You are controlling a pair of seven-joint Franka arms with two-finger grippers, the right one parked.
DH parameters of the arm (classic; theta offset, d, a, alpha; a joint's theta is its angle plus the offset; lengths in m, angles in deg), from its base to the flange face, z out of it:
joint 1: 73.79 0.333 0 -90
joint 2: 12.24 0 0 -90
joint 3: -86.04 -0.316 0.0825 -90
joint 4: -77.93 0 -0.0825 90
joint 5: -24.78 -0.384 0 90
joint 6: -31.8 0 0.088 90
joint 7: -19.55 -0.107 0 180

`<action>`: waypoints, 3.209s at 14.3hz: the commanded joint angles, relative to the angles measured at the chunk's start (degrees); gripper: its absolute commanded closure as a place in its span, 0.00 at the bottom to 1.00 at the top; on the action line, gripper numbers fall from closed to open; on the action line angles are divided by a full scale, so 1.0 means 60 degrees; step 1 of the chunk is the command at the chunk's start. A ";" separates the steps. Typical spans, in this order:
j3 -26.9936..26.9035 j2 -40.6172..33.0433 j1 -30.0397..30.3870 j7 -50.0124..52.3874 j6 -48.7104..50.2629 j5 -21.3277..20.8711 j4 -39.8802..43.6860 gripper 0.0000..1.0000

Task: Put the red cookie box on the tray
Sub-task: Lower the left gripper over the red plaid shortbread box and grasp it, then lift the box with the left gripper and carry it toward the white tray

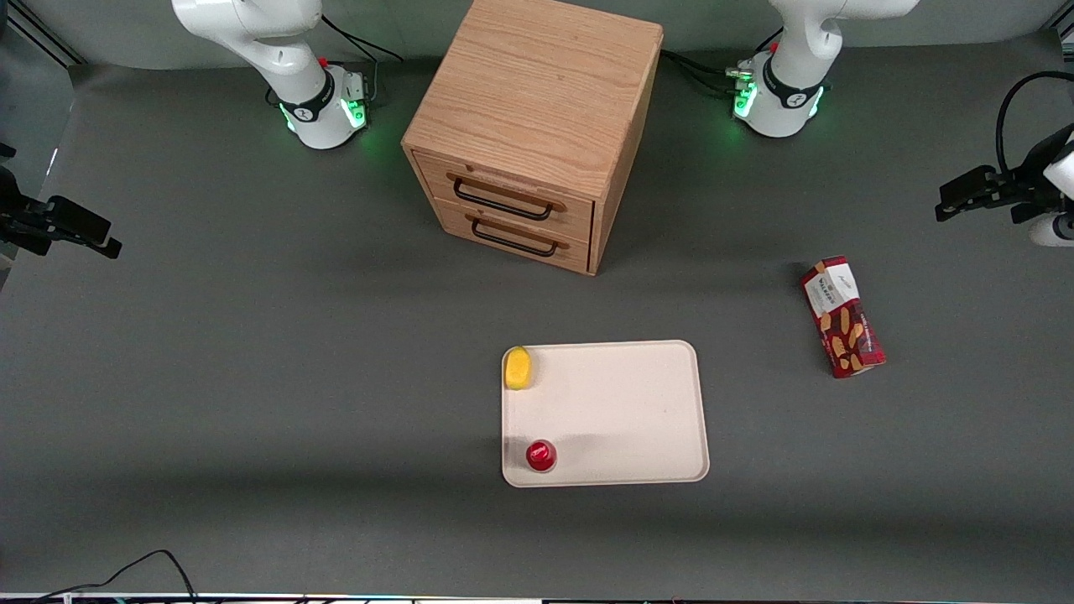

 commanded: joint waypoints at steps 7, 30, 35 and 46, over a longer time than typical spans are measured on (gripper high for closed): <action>0.0040 0.0552 -0.0041 -0.0228 0.0704 -0.0011 0.0333 0.00; -0.0253 0.3160 -0.0041 0.0358 -0.9231 0.1498 -0.5604 1.00; -0.0108 0.1654 -0.0377 0.1043 -0.6294 0.1469 -0.4656 1.00; 0.3054 0.3390 -0.0524 0.7645 -0.1094 0.0502 0.2101 1.00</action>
